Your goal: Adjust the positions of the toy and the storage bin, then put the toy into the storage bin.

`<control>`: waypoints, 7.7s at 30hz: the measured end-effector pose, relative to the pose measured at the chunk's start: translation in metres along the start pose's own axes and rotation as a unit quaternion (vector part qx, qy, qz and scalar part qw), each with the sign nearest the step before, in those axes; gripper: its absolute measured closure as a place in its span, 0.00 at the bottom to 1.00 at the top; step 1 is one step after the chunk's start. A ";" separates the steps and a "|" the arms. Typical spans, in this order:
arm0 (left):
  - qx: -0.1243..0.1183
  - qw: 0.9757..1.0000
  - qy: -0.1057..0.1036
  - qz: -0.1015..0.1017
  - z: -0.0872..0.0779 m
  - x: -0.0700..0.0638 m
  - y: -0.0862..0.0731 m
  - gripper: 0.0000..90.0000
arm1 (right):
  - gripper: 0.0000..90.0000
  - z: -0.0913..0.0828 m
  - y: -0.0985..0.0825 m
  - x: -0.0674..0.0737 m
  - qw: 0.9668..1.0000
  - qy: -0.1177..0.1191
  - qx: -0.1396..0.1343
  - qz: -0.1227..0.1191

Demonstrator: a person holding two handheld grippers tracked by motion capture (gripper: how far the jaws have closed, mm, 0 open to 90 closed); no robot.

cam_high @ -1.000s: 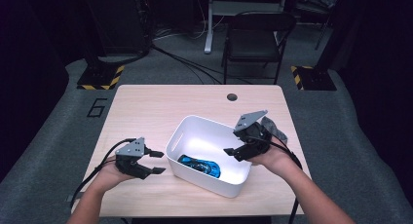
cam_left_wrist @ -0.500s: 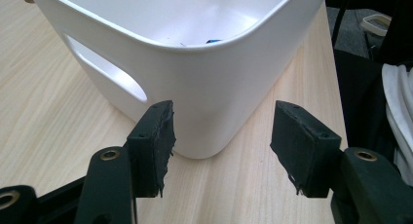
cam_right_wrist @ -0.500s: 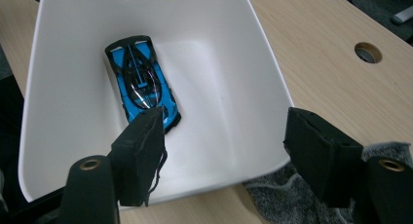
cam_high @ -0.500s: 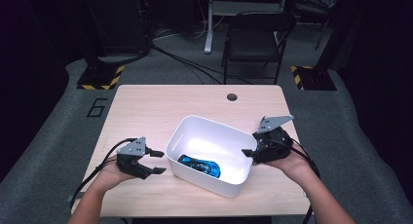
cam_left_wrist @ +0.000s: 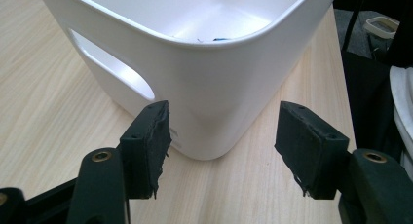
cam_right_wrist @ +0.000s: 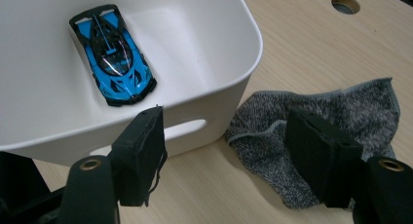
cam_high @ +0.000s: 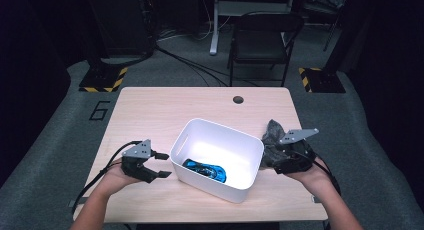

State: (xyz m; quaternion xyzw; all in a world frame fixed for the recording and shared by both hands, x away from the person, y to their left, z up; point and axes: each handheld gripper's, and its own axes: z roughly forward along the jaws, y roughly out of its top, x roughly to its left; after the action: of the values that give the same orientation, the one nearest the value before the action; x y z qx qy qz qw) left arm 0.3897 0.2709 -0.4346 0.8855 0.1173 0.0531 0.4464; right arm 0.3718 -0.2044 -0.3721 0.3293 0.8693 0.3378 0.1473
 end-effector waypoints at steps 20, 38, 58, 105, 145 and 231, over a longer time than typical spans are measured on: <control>0.003 1.000 -0.005 0.000 0.009 -0.002 0.001 0.38 | 0.35 0.035 -0.026 0.001 1.000 0.008 0.017 0.019; 0.014 1.000 0.008 -0.010 0.009 0.000 0.002 0.35 | 0.40 0.058 -0.012 0.003 0.999 0.002 0.034 0.001; 0.006 0.997 0.052 -0.049 -0.018 0.001 -0.020 0.39 | 0.41 0.098 0.031 -0.004 0.999 0.009 0.034 -0.004; 0.013 0.995 0.073 -0.070 -0.009 0.002 -0.019 0.37 | 0.32 0.081 0.014 0.043 0.996 0.084 0.000 -0.030; -0.012 0.990 0.098 -0.100 0.014 0.042 -0.005 0.39 | 0.32 0.106 0.041 0.009 1.000 0.025 -0.013 0.000; 0.049 0.987 0.115 -0.105 0.019 -0.005 -0.075 0.39 | 0.29 0.125 -0.056 0.037 1.000 0.025 0.000 -0.013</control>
State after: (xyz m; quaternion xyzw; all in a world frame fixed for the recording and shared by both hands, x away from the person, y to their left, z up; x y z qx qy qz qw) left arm 0.3768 0.2982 -0.5061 0.8773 0.2625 0.1021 0.3887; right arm 0.3778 -0.1493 -0.5021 0.3096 0.8771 0.3437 0.1296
